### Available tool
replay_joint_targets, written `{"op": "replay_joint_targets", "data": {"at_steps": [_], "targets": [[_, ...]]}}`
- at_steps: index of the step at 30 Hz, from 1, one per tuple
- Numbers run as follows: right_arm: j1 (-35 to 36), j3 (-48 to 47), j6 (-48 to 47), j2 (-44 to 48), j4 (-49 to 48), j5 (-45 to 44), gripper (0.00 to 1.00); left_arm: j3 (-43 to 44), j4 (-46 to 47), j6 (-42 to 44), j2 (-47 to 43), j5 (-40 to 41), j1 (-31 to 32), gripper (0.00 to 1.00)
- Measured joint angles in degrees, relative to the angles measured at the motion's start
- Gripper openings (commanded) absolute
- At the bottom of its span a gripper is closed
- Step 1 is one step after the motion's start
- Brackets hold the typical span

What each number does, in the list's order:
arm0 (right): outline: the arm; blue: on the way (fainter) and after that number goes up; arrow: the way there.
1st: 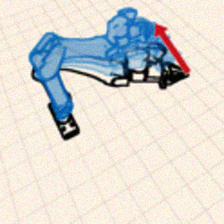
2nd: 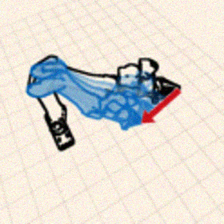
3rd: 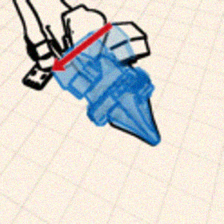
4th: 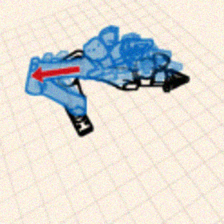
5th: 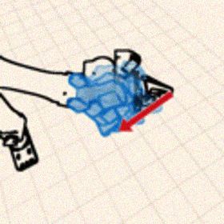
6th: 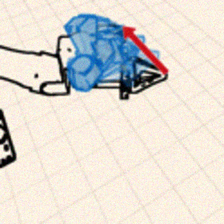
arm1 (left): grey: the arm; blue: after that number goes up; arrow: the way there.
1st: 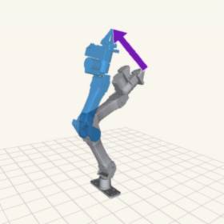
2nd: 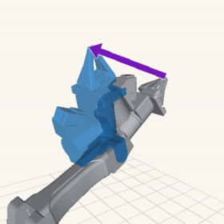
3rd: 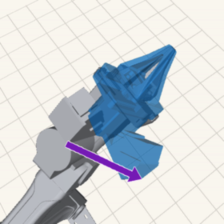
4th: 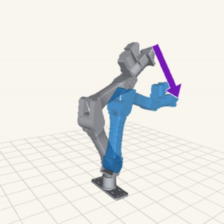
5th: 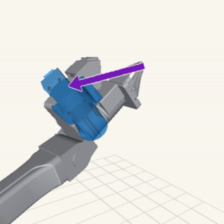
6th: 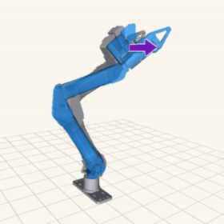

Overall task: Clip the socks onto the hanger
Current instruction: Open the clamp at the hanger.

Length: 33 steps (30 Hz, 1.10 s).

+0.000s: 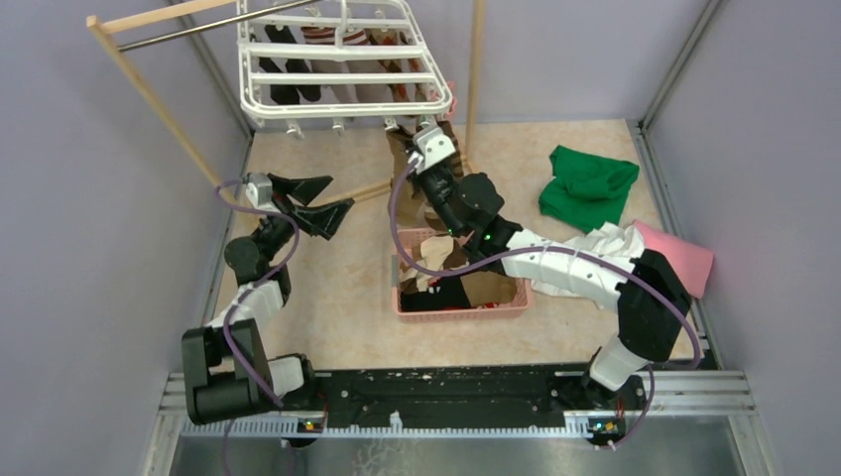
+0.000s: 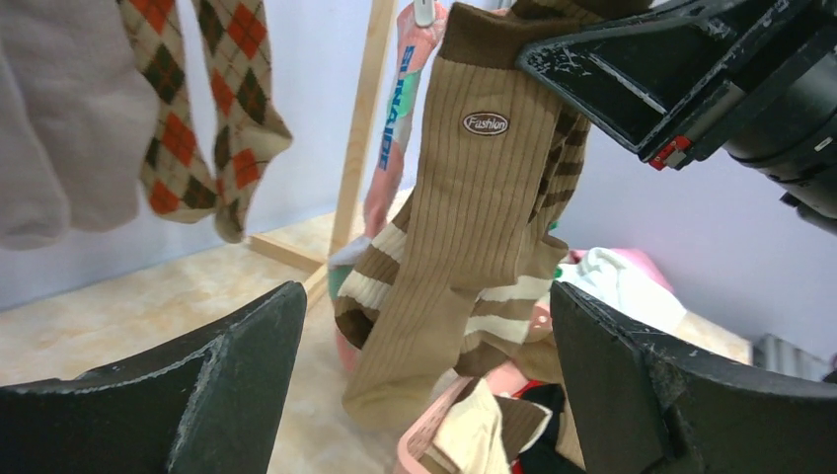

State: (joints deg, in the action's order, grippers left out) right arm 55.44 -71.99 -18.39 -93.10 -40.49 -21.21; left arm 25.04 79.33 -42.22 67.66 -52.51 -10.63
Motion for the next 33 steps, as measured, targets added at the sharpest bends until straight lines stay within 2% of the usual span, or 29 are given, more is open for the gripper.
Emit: {"op": "replay_joint_targets", "data": {"at_steps": [6, 11, 20, 33], "targets": [[-1.62, 1.6, -0.02, 2.4, 0.83, 0.35, 0.0, 6.25, 3.52, -8.9, 8.33, -2.32, 1.22, 0.99], [-2.27, 2.01, 0.0, 2.73, 1.38, 0.83, 0.0, 10.23, 4.2, -11.17, 9.11, -2.25, 4.13, 0.99], [-2.75, 2.16, 0.0, 2.73, 1.64, 1.84, 0.0, 16.7, 4.5, -11.69, 9.11, 1.22, 6.25, 0.99], [-3.13, 2.21, 0.13, 3.08, 2.4, 3.02, 0.0, 18.25, 4.68, -7.02, 9.11, 6.49, 15.87, 0.99]]}}
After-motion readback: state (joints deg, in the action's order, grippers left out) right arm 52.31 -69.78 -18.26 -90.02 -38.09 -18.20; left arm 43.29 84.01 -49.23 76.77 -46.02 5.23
